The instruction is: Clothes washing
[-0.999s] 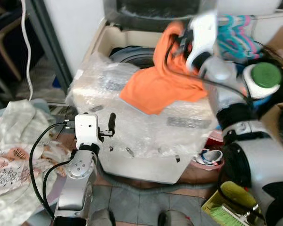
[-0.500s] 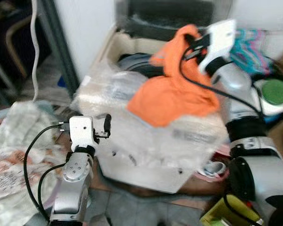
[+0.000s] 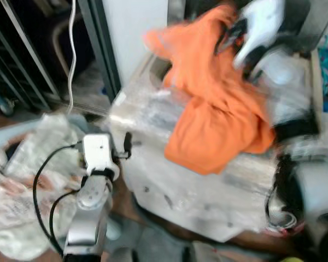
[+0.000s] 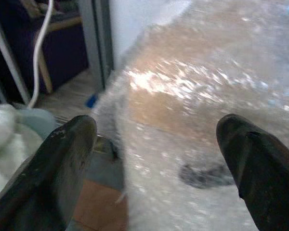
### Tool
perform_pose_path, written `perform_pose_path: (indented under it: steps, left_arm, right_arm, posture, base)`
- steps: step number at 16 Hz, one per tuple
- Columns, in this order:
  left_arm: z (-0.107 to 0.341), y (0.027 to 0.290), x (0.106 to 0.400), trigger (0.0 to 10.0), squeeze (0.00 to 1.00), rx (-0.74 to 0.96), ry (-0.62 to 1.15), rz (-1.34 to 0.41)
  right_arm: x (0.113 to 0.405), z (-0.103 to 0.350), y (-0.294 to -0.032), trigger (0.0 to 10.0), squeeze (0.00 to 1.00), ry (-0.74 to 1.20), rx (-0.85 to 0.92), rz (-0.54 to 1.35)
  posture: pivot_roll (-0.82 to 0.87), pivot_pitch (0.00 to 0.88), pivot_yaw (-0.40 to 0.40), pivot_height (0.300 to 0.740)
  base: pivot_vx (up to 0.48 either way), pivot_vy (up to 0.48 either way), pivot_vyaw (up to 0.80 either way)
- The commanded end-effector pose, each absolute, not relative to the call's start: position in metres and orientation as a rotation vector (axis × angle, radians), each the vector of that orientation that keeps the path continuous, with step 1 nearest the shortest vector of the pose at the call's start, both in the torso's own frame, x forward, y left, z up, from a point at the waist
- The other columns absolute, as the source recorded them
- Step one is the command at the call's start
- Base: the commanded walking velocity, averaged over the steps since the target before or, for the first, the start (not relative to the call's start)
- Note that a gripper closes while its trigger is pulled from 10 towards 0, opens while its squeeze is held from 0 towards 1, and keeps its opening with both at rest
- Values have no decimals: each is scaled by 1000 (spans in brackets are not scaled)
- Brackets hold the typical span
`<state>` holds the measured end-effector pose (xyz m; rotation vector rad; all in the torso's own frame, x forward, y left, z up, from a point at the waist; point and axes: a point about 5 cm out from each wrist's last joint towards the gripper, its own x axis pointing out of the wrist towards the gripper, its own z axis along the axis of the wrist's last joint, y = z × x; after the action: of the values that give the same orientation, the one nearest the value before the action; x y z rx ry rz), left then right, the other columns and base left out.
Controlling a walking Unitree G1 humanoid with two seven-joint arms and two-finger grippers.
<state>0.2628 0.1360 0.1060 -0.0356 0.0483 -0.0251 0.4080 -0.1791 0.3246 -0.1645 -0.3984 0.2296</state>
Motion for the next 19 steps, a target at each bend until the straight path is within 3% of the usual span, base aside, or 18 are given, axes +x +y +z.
perform_pose_path:
  steps: [1,2,9,14,16,19]
  left_arm:
    - [104,144,261,10000,0,-16,61,-5]
    - [104,144,261,10000,0,-14,62,-1]
    - [102,145,260,10000,0,-7,75,-6]
    - [101,144,261,10000,0,-6,67,21]
    - [102,145,261,10000,0,-5,65,21]
    - [101,144,264,10000,0,-4,66,8]
  right_arm:
    - [409,348,-188,10000,0,-431,-107,118]
    - [410,341,-191,10000,1000,-392,-155,128]
    - [385,249,-181,10000,1000,-224,-393,444]
    - [344,234,-186,10000,1000,-351,-234,427]
    - [321,214,-175,10000,1000,-291,-151,552]
    - [308,198,-177,10000,1000,-203,-206,644]
  posture:
    - [-30,36,-5,740]
    - [-27,36,-7,740]
    - [-49,42,-1,740]
    - [-40,19,-13,740]
    - [-43,16,-3,740]
    - [-63,17,4,740]
  base:
    - [0,0,0]
    - [0,0,0]
    - [0,0,0]
    - [0,0,0]
    - [0,0,0]
    - [0,0,0]
